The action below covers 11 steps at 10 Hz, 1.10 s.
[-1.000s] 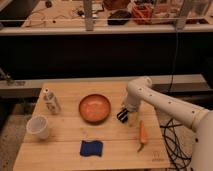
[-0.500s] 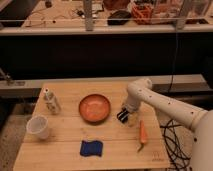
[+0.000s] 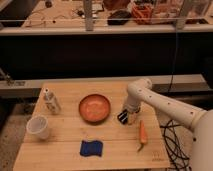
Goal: Place the eraser in the ceramic cup
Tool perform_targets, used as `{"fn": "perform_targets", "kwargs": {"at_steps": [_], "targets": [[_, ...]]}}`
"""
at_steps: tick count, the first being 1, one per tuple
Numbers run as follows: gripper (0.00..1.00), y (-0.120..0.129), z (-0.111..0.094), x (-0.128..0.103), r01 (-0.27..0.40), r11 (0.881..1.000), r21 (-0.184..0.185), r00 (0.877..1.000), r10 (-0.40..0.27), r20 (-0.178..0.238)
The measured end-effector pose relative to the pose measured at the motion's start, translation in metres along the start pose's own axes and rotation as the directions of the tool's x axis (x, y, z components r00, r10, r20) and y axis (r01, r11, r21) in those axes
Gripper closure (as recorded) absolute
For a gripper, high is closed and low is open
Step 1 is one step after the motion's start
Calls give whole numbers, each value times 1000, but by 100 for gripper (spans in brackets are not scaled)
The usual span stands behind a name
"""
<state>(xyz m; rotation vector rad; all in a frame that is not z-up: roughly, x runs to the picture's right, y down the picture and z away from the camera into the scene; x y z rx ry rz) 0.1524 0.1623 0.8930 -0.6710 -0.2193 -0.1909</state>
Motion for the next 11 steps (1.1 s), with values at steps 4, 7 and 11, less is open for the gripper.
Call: {"fn": "perform_targets", "kwargs": {"at_steps": [4, 7, 11], "targets": [[99, 0, -5, 4, 2, 1000, 1, 1000, -2, -7], [99, -9, -32, 0, 13, 1000, 2, 1000, -13, -11], [99, -15, -45, -5, 29, 1000, 12, 1000, -29, -10]]}}
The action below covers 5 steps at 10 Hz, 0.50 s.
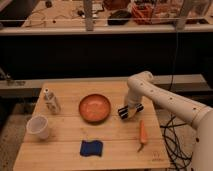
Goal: Place the eraser in the ceramic cup
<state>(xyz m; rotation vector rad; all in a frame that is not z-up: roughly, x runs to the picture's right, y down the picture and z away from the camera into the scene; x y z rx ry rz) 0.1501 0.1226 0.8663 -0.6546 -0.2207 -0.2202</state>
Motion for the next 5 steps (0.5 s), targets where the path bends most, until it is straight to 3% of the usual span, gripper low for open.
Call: {"fn": "perform_targets", "kwargs": {"at_steps": [3, 5], "targets": [[99, -8, -31, -12, 26, 1000, -3, 1000, -26, 2], [99, -12, -41, -22, 51, 999, -4, 999, -51, 2]]}}
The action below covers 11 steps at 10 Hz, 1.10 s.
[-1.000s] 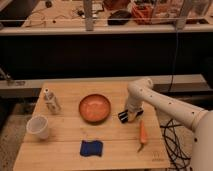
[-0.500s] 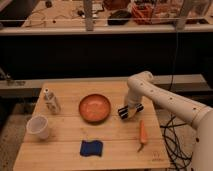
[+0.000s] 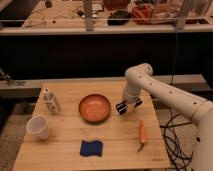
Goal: Place the eraser in the ceramic cup
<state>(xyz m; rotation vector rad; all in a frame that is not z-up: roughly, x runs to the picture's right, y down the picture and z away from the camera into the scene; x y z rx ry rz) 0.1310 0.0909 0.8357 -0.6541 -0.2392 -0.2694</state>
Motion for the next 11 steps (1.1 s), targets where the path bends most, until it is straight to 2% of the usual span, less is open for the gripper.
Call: {"fn": "perform_targets", "kwargs": {"at_steps": [6, 11], "targets": [[99, -10, -29, -18, 64, 998, -2, 998, -64, 24], [99, -18, -54, -30, 102, 995, 19, 994, -102, 22]]}}
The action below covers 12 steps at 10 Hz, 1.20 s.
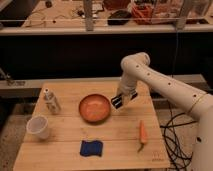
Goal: Place the eraser in the ceramic cup
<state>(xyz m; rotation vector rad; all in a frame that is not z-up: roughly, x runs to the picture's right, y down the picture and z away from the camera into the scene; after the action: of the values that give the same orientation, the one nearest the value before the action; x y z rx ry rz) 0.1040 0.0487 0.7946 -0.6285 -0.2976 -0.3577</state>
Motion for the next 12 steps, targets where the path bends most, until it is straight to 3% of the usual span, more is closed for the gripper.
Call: {"fn": "perform_targets", "kwargs": {"at_steps": [6, 9, 12], "targets": [[99, -18, -23, -39, 80, 997, 9, 997, -80, -11], [99, -32, -30, -73, 131, 991, 16, 991, -131, -15], [99, -35, -40, -84, 154, 988, 30, 988, -153, -31]]}}
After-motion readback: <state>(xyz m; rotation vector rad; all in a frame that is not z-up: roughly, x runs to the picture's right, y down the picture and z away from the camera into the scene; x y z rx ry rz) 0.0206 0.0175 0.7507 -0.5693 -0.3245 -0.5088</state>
